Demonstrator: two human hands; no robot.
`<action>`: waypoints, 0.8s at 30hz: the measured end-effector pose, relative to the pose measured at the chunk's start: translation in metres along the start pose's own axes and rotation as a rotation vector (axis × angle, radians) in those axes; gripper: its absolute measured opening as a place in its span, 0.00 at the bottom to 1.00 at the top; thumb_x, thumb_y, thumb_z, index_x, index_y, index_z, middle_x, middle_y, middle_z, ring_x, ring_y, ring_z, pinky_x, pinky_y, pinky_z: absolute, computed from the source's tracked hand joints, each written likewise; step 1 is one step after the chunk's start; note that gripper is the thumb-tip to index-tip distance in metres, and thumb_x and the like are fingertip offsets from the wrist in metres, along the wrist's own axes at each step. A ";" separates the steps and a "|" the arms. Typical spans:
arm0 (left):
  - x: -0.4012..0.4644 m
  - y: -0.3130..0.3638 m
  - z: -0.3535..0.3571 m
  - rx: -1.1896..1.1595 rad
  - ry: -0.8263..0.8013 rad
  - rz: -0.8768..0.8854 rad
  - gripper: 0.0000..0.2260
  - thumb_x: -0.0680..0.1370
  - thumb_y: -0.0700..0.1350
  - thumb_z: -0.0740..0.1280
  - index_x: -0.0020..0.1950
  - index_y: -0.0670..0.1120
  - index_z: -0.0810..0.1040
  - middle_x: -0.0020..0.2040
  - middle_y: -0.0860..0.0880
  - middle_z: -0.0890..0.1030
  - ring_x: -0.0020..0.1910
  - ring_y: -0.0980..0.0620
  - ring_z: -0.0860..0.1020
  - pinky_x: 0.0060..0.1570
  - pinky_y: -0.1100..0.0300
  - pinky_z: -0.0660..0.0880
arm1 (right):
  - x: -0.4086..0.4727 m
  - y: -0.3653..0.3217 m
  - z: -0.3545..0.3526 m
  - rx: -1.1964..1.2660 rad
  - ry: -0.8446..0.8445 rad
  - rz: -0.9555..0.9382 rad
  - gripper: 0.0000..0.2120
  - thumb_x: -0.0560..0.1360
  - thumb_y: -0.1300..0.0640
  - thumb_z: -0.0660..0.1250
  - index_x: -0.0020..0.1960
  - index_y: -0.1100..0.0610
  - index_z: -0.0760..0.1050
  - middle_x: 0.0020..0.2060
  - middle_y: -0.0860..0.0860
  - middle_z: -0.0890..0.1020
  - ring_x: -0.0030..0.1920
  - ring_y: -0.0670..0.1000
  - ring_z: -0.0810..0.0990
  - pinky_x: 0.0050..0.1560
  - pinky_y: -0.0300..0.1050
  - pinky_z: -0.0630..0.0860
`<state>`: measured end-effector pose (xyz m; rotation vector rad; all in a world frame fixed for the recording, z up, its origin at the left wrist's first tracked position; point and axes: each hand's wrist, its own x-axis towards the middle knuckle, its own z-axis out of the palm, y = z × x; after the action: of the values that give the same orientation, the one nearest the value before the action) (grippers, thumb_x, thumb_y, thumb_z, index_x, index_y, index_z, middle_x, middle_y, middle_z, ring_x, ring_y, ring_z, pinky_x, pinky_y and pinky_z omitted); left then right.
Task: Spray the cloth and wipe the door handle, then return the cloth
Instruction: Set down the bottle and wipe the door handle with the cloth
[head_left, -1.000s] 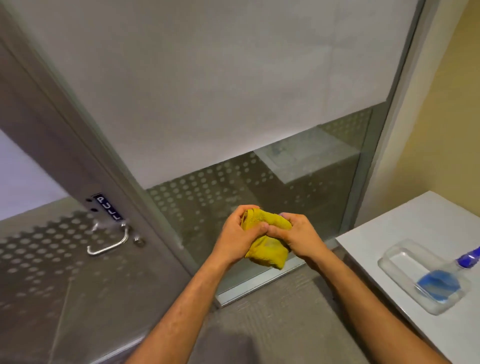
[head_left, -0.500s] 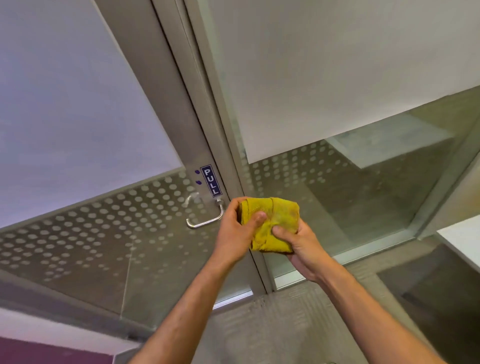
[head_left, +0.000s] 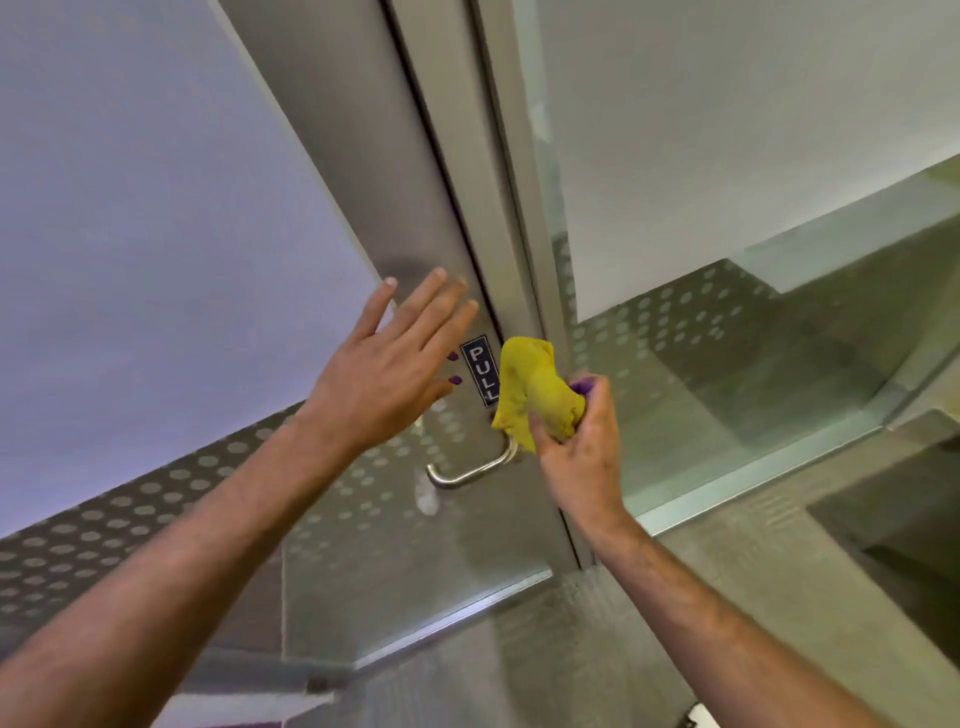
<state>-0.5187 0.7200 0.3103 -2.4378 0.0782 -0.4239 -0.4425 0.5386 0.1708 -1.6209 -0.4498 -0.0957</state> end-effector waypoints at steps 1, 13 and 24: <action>0.000 -0.008 0.006 0.077 0.007 0.034 0.43 0.72 0.58 0.75 0.82 0.42 0.66 0.82 0.42 0.67 0.82 0.43 0.64 0.78 0.43 0.53 | 0.000 0.000 0.013 -0.014 0.024 -0.043 0.25 0.67 0.66 0.76 0.56 0.54 0.67 0.52 0.50 0.75 0.50 0.32 0.73 0.48 0.22 0.67; 0.001 -0.051 0.061 0.493 0.142 0.317 0.49 0.78 0.74 0.49 0.86 0.40 0.49 0.86 0.42 0.52 0.85 0.44 0.55 0.81 0.46 0.50 | -0.025 -0.002 0.181 -0.385 0.226 -0.119 0.37 0.76 0.65 0.66 0.80 0.57 0.53 0.80 0.60 0.50 0.80 0.63 0.45 0.77 0.58 0.57; -0.002 -0.057 0.062 0.513 0.094 0.397 0.62 0.68 0.81 0.54 0.86 0.37 0.44 0.86 0.39 0.47 0.86 0.42 0.50 0.80 0.43 0.42 | -0.032 0.007 0.176 -0.176 0.401 0.115 0.38 0.74 0.70 0.67 0.80 0.57 0.55 0.80 0.54 0.55 0.77 0.48 0.55 0.75 0.42 0.60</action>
<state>-0.5032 0.8019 0.2996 -1.8405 0.4315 -0.3283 -0.5060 0.7025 0.1343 -1.7430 -0.0402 -0.3745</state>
